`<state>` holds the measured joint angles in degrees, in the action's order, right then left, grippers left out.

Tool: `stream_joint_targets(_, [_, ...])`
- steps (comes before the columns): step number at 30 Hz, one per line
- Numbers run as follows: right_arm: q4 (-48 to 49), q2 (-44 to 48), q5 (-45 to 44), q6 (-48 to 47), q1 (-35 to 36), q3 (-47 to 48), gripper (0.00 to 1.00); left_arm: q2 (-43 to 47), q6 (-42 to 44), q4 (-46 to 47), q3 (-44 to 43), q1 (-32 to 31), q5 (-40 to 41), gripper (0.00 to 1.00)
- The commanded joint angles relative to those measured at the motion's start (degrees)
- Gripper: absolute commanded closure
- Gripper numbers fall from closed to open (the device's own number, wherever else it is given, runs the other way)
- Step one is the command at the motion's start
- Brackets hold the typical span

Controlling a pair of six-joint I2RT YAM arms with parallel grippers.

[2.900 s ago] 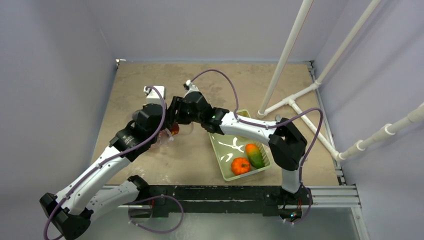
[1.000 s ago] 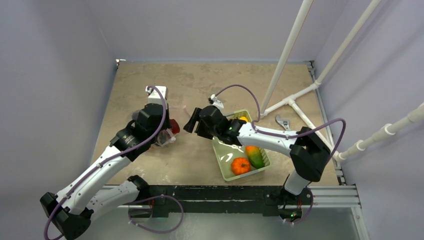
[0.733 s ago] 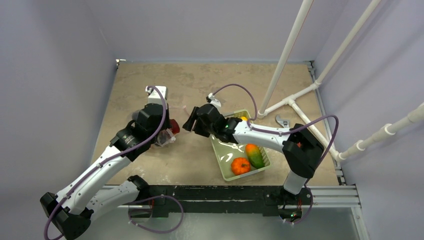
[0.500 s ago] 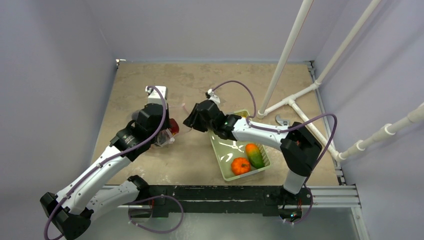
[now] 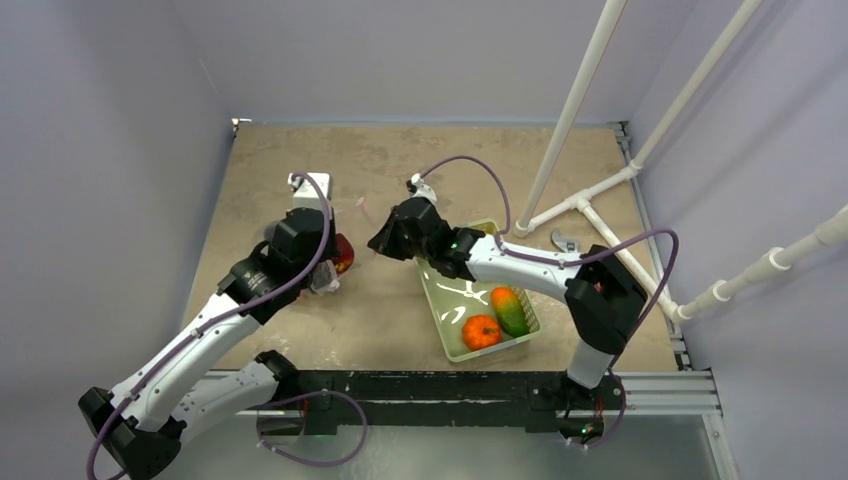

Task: Place the food in the zip-top bag and seal the zipper
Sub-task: Adjust the zipper food storage bag at the center of the board.

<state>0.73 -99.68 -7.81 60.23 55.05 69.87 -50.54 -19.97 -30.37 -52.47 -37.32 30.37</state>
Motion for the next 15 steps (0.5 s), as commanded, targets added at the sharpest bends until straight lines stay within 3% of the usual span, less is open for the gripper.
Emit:
stream_joint_targets(1, [0.2, 5.4, -1.4, -5.0, 0.0, 4.8, 1.00, 1.4, -0.7, -1.3, -3.4, -0.2, 2.2, 1.00])
stream_joint_targets(8, [-7.1, 8.7, -6.7, -12.3, 0.0, 12.9, 1.00, 2.5, 0.5, -8.3, -11.8, -0.3, 7.3, 1.00])
stream_joint_targets(15, [-12.5, 9.5, -7.0, -20.5, 0.0, 22.1, 1.00, 4.3, -3.3, -13.5, -14.9, -0.2, 7.9, 1.00])
